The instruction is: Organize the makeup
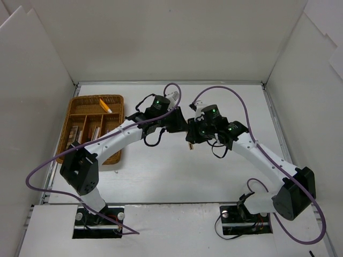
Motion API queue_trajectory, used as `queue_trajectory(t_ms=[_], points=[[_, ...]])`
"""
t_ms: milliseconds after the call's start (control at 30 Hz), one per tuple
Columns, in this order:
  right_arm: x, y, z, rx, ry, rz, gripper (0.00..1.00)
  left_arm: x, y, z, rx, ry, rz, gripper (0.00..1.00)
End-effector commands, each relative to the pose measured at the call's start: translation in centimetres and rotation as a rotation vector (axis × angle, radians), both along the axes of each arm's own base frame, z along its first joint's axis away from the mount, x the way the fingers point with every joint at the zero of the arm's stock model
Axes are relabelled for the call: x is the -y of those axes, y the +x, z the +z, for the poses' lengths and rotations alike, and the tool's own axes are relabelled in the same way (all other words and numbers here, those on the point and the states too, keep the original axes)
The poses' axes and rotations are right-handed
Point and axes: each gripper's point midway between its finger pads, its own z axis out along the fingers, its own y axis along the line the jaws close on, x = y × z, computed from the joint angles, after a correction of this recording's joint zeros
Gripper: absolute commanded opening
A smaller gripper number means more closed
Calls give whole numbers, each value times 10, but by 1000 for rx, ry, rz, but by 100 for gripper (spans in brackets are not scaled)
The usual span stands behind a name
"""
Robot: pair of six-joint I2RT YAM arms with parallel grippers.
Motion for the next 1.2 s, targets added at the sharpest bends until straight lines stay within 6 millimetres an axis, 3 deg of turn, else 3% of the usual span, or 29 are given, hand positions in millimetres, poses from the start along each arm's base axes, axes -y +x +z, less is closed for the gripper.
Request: queue_trajectory(t_ms=[0, 33, 100, 167, 267, 400, 433, 500, 533, 633, 667, 733, 800, 833, 900, 933, 967, 1100, 1167], points=[[-19, 10, 38, 102, 82, 33, 25, 9, 9, 34, 94, -85, 0, 0], [-19, 10, 39, 107, 82, 30, 45, 5, 12, 35, 94, -83, 7, 0], [-14, 13, 42, 123, 73, -3, 65, -10, 23, 35, 91, -80, 44, 0], [-8, 16, 48, 148, 68, -34, 75, -27, 32, 34, 91, -74, 89, 0], [3, 21, 54, 186, 49, -89, 86, -71, 60, 38, 97, -59, 201, 0], [21, 24, 65, 220, 41, -161, 90, -152, 103, 48, 101, -42, 407, 0], [25, 24, 64, 219, 34, -173, 90, -189, 120, 49, 101, -36, 497, 0], [37, 25, 65, 228, 22, -211, 91, -229, 135, 53, 112, -36, 599, 0], [40, 24, 61, 222, 16, -219, 91, -264, 147, 56, 122, -40, 684, 0], [50, 22, 56, 206, 12, -252, 91, -314, 166, 54, 114, -42, 802, 0], [53, 21, 55, 207, 11, -260, 91, -341, 177, 50, 103, -46, 859, 0], [57, 20, 52, 201, 0, -275, 91, -365, 190, 52, 94, -69, 913, 0], [62, 20, 51, 202, -8, -295, 92, -396, 202, 38, 66, -70, 973, 1], [62, 19, 52, 204, -8, -300, 92, -405, 208, 44, 81, -71, 990, 2], [65, 19, 50, 198, -17, -303, 92, -429, 219, 28, 53, -60, 1030, 3], [66, 19, 51, 199, -15, -305, 92, -437, 226, 38, 74, -63, 1041, 3], [71, 21, 50, 205, -33, -329, 92, -445, 230, 20, 26, -43, 1058, 4], [76, 22, 48, 199, -46, -353, 92, -472, 244, 7, 6, -38, 1110, 7], [78, 23, 46, 195, -49, -366, 92, -479, 248, -1, -5, -33, 1120, 15]])
